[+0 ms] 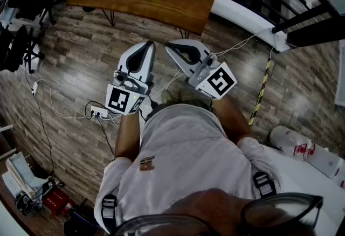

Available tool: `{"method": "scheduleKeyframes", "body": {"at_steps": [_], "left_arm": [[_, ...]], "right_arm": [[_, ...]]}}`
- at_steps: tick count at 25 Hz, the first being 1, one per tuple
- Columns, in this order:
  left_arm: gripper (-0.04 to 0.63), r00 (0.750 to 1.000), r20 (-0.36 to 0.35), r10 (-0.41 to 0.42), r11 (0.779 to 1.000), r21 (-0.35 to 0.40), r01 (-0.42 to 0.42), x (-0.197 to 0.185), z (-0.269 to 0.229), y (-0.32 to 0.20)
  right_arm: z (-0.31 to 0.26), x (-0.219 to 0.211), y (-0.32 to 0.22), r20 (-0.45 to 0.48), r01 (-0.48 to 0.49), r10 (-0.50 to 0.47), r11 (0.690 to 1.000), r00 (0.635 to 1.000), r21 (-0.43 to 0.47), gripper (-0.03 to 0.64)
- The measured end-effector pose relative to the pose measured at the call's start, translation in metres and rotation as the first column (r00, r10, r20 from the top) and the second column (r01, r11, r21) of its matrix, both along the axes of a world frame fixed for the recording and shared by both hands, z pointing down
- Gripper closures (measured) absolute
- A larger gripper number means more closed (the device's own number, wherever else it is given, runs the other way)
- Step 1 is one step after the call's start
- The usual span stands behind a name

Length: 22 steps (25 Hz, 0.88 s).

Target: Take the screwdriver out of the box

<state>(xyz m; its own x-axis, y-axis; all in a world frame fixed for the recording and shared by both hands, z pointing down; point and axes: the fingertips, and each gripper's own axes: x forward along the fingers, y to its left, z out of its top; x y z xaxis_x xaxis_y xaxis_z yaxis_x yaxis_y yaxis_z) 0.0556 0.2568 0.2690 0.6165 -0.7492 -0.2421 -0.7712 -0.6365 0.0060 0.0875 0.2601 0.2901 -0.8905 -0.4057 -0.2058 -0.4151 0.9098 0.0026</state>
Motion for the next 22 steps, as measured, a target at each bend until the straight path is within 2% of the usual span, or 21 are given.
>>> {"method": "scheduleKeyframes", "body": {"at_steps": [22], "left_arm": [[0.577, 1.000, -0.014, 0.002, 1.000, 0.003, -0.002, -0.024, 0.005, -0.003]], "right_arm": [[0.002, -0.009, -0.004, 0.020, -0.030, 0.030, 0.999, 0.999, -0.032, 0.584]]}}
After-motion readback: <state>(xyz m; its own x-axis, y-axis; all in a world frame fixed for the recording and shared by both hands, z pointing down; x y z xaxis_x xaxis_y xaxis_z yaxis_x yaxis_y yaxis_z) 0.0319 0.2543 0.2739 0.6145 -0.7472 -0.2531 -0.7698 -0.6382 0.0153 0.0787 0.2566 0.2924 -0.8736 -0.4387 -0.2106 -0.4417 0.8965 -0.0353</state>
